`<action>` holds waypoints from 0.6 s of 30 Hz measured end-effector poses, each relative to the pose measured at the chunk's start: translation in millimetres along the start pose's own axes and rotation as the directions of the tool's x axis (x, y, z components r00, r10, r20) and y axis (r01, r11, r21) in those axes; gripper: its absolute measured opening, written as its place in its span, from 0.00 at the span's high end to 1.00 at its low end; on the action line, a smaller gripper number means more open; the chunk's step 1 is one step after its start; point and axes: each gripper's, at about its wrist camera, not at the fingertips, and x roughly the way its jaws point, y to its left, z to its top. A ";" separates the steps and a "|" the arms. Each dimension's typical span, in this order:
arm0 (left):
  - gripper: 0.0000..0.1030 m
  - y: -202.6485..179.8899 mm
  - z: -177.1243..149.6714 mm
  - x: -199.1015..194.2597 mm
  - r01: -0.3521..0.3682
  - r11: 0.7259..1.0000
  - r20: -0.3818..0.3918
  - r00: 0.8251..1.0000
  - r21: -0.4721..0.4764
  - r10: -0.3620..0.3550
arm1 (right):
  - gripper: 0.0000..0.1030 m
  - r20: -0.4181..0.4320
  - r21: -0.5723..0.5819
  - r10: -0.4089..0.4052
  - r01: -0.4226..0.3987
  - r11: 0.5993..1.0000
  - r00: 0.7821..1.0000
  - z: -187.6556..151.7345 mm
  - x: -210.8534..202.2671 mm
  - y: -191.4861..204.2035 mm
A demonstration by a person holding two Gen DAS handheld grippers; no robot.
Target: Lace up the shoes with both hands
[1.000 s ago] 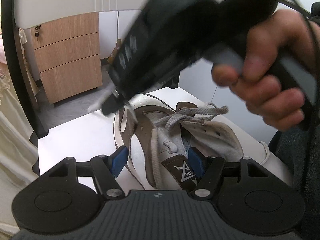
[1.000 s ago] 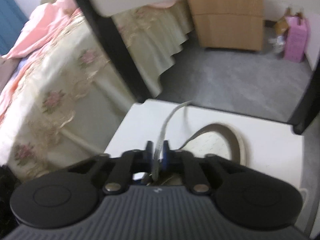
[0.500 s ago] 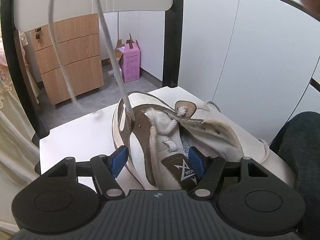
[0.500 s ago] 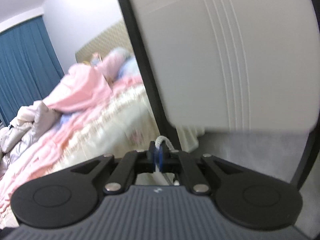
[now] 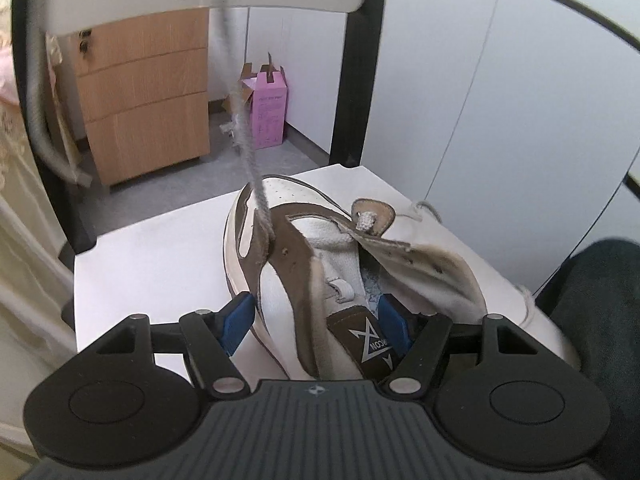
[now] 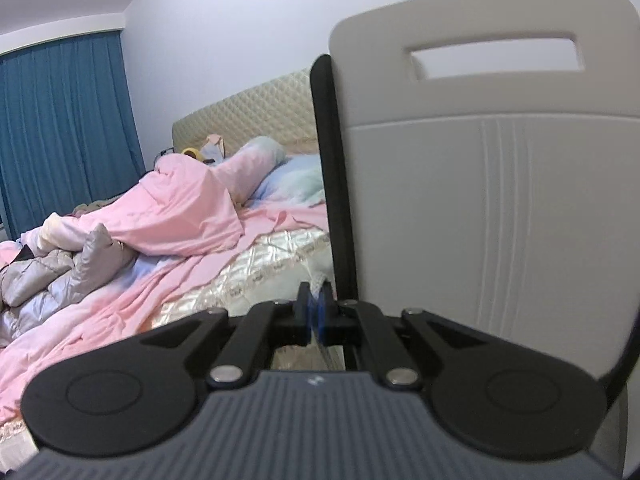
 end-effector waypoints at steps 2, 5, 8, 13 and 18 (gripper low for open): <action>0.31 3.4 0.7 -2.1 -0.003 1.000 0.008 1.000 -0.026 0.003 | 0.96 -0.003 0.016 -0.007 0.007 1.000 1.000 -4.8 -13.4 -5.4; 0.30 11.9 3.0 -12.0 0.012 0.996 0.034 0.999 -0.089 -0.009 | 0.96 -0.017 0.019 -0.026 0.026 0.999 1.000 -12.4 -26.3 -6.4; 0.30 25.5 2.7 -27.6 0.050 0.981 0.075 0.997 -0.186 -0.036 | 0.96 -0.041 0.037 -0.039 0.041 0.998 0.998 -24.4 -44.2 -15.3; 0.30 46.1 -8.0 -55.8 0.117 0.936 0.137 0.988 -0.333 -0.075 | 0.96 -0.113 0.092 -0.055 0.066 0.994 0.992 -59.5 -70.5 -33.0; 0.30 64.3 -15.8 -61.6 0.150 0.866 0.165 0.983 -0.477 -0.079 | 0.96 -0.265 0.100 -0.082 0.112 0.989 0.961 -106.5 -88.2 -49.6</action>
